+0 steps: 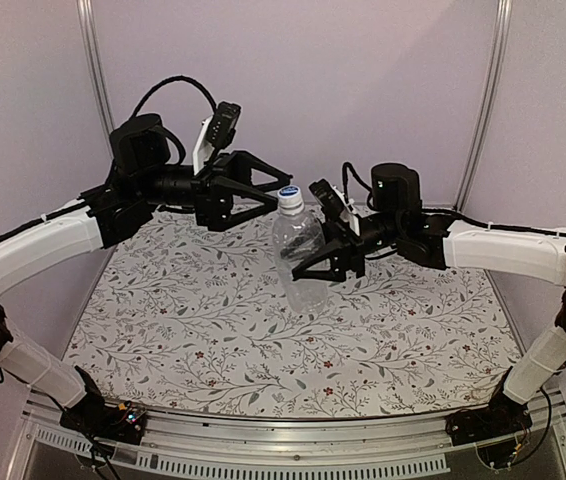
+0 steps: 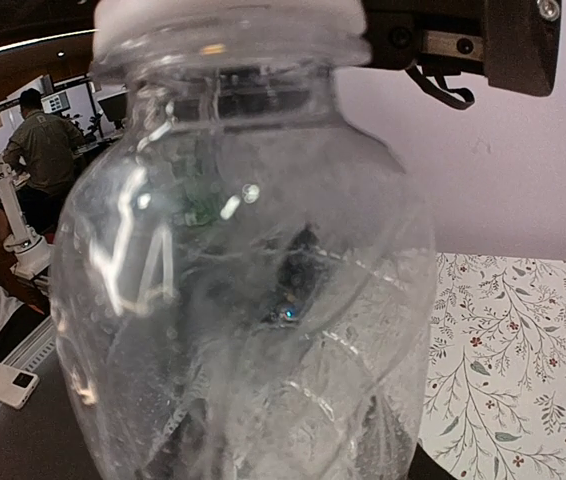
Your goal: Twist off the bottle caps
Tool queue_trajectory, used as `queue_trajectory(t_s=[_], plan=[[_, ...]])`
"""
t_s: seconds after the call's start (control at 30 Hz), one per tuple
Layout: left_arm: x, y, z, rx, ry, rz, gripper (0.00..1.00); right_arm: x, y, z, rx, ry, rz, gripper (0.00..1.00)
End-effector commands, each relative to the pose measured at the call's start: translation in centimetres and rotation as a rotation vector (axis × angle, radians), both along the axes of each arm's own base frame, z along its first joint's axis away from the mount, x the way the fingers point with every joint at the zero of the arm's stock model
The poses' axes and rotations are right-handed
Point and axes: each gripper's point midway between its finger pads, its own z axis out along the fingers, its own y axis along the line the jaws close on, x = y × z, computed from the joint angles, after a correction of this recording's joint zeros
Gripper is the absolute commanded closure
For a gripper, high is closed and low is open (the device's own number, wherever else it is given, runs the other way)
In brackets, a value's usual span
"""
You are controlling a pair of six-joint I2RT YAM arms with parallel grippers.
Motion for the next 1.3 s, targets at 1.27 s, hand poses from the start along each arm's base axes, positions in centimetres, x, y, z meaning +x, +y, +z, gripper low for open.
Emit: queue_trajectory(t_s=[1.27], plan=[[-0.2,-0.7,0.0,-0.022,0.005,-0.101,0.68,-0.2,1.2,0.4,0.002,0.007,0.024,0.55]])
